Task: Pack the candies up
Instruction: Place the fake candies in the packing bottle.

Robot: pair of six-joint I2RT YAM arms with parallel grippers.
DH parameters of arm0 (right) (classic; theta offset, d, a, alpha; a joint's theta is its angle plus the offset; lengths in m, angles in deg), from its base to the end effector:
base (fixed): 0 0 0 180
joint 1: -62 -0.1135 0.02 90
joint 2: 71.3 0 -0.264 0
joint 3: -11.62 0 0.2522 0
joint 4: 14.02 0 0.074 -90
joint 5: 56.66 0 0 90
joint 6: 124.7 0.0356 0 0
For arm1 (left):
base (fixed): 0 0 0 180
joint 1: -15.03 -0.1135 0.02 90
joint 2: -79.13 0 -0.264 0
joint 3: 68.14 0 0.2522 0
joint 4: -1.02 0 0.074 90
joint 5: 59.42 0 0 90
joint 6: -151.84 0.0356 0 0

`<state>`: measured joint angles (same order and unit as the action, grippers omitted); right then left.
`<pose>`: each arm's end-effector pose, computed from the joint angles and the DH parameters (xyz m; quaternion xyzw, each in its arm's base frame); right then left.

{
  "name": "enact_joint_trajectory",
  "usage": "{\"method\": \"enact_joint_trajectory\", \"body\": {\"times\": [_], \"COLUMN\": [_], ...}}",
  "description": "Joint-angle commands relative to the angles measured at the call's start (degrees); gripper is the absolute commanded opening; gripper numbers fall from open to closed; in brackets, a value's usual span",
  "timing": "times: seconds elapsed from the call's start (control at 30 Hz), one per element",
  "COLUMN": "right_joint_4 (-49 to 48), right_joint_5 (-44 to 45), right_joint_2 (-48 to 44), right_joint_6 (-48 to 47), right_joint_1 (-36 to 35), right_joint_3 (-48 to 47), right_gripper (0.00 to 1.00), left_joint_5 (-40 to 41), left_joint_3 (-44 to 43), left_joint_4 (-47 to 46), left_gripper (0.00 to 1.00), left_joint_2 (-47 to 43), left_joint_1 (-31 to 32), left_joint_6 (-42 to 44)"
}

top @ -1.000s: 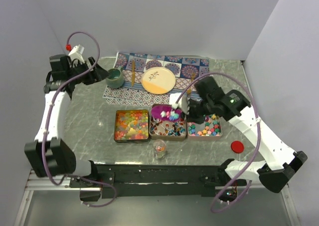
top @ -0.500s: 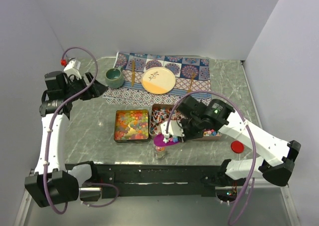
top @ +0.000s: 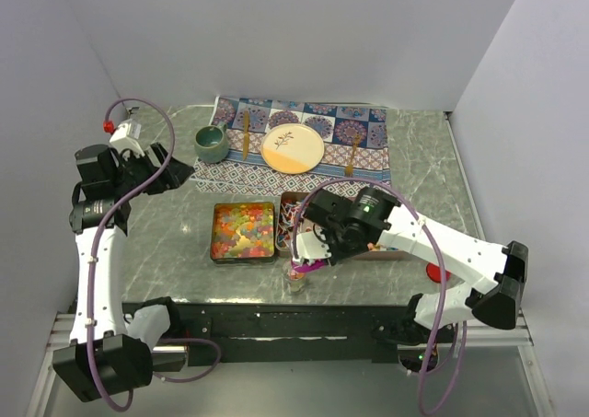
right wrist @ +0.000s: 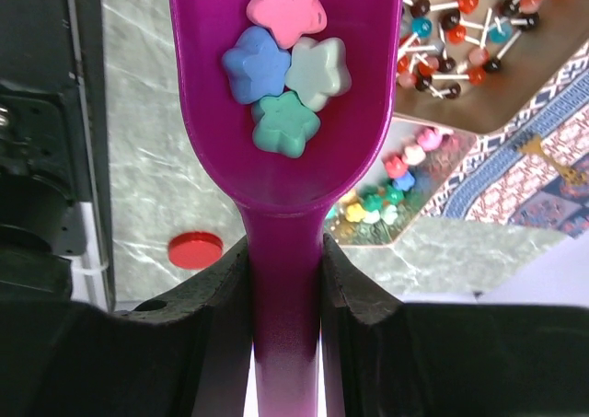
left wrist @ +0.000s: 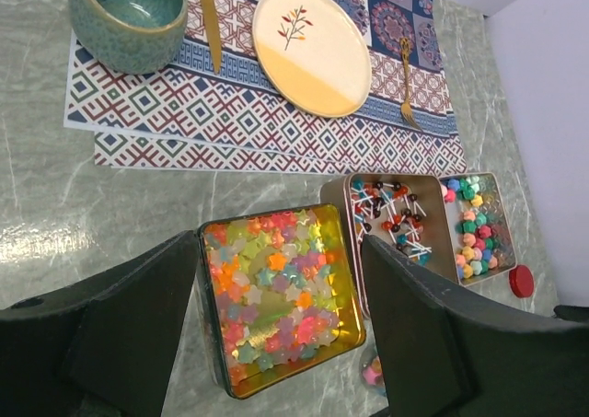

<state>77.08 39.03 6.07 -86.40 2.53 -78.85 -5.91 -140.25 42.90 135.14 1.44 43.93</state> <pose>0.1202 0.1969 0.3212 -0.8165 0.5657 -0.0422 0.1075 0.2063 0.0281 0.3577 -0.0582 0.8194 -0.2840 0.4945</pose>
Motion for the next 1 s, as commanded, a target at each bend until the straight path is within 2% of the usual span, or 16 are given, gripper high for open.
{"method": "enact_joint_trajectory", "body": {"times": [0.0,0.37,0.97], "right_joint_4": [5.4,5.5,5.5], "right_joint_5": [5.0,15.0,21.5], "right_joint_2": [1.0,1.7,0.5], "right_joint_6": [0.0,-4.4,-9.2], "right_joint_1": [-0.8,-4.3,-9.6], "right_joint_3": [-1.1,-3.0,-4.6], "right_gripper": [0.0,0.0,0.0], "left_joint_5": [-2.0,-3.1,-4.3], "left_joint_3": [0.6,2.4,1.3], "left_joint_4": [-2.6,-5.9,-9.3], "left_gripper": [0.77,0.77,0.77], "left_joint_2": [-1.4,-1.2,1.8], "left_joint_1": [-0.2,-0.3,-0.4], "left_joint_6": [-1.1,-2.5,-4.8]}}
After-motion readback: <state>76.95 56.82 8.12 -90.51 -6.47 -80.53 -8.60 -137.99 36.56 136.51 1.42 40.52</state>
